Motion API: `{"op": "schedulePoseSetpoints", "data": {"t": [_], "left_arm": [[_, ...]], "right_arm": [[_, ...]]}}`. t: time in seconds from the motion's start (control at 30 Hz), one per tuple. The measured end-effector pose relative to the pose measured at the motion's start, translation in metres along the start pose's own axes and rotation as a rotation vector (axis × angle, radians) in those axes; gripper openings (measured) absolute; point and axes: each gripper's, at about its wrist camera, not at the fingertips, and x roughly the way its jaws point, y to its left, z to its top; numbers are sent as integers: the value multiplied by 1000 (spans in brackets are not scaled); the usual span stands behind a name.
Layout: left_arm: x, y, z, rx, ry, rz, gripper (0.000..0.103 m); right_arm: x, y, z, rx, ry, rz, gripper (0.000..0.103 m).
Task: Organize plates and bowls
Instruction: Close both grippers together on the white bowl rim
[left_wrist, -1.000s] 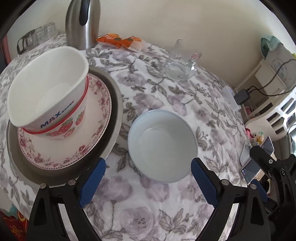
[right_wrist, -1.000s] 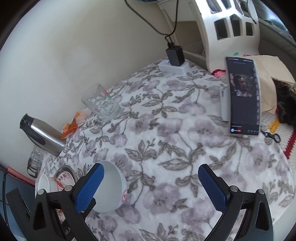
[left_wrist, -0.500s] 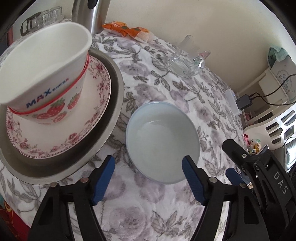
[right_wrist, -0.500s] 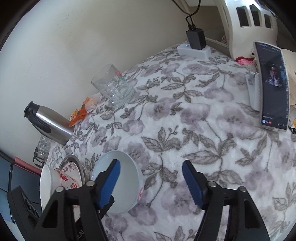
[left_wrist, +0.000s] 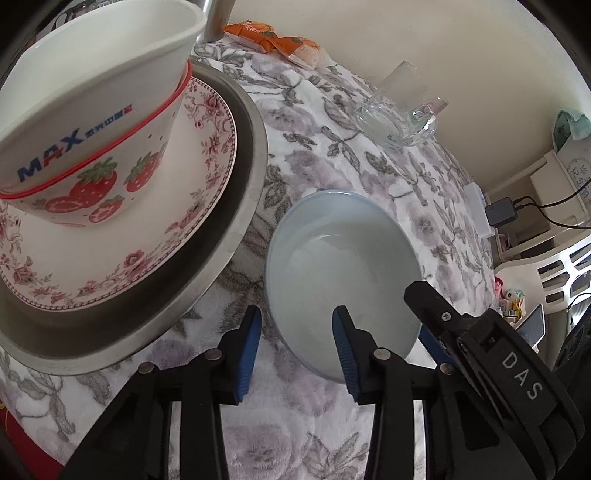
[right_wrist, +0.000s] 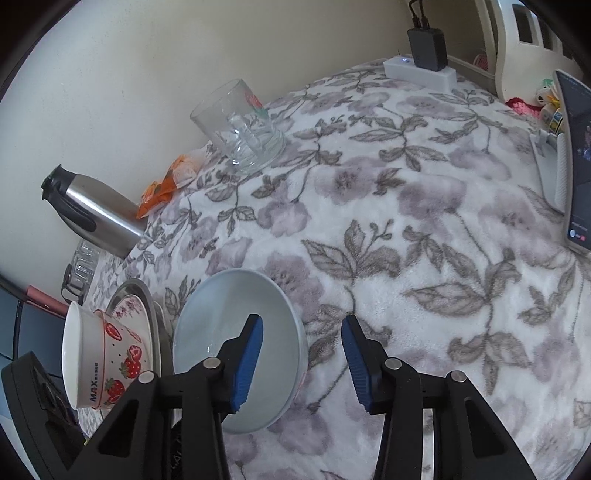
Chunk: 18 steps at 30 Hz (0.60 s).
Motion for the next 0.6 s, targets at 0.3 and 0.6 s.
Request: {"op": "schedulePoseSetpoints", "data": {"t": [0.3,0.6], "left_arm": [[10,8,3,-11,14,14,31],[14,10,6,-4,19,13,29]], "right_arm": [[18,4,-3,-2,29,-2,34],[26,1,-7,18,46,21,17]]}}
